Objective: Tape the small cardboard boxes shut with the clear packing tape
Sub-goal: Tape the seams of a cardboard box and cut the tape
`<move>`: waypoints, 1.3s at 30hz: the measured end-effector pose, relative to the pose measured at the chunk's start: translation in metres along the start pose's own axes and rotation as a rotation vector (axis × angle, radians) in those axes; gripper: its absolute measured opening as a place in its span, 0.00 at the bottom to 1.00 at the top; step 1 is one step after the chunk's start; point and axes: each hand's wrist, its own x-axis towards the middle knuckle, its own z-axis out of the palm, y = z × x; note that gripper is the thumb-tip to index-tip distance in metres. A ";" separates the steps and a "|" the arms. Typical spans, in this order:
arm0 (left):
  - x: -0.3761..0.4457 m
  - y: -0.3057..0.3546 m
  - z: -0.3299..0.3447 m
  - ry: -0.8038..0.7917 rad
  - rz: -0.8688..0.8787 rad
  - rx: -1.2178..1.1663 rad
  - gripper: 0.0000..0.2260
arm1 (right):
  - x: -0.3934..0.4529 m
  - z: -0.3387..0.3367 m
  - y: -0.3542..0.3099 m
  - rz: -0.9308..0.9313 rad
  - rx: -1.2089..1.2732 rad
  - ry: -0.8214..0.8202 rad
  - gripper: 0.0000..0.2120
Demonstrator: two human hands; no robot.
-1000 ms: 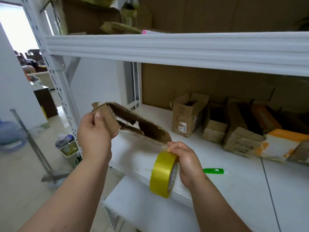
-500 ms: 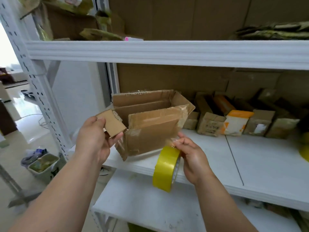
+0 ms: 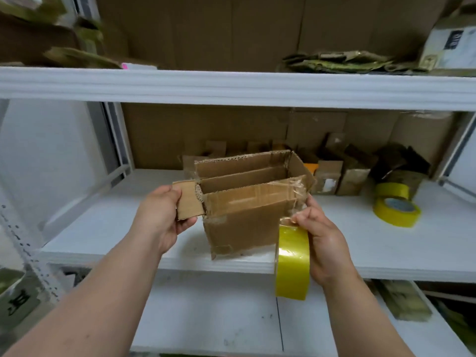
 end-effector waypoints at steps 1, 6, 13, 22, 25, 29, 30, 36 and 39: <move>-0.001 -0.003 0.013 -0.012 -0.003 0.012 0.06 | 0.000 -0.010 -0.008 -0.014 -0.010 0.007 0.17; -0.004 -0.018 0.080 -0.034 0.026 0.094 0.08 | 0.008 -0.064 -0.043 -0.072 -0.147 0.054 0.15; -0.011 -0.033 0.165 0.010 0.261 0.404 0.12 | 0.044 -0.128 -0.065 0.076 -0.091 -0.036 0.07; -0.005 -0.040 0.204 -0.105 0.299 0.663 0.12 | 0.085 -0.168 -0.063 0.174 -0.179 -0.105 0.06; -0.012 -0.039 0.213 -0.205 0.213 0.676 0.18 | 0.096 -0.172 -0.063 0.126 -0.187 -0.134 0.07; -0.007 -0.047 0.217 -0.221 0.155 0.659 0.20 | 0.104 -0.174 -0.064 0.042 -0.284 -0.102 0.10; -0.003 -0.050 0.215 -0.238 0.153 0.664 0.18 | 0.107 -0.174 -0.064 0.032 -0.314 -0.108 0.08; 0.024 -0.057 0.214 -0.274 0.147 0.718 0.13 | 0.121 -0.174 -0.063 0.008 -0.432 -0.154 0.08; 0.036 -0.058 0.217 -0.309 0.176 0.768 0.06 | 0.129 -0.177 -0.062 0.045 -0.483 -0.185 0.08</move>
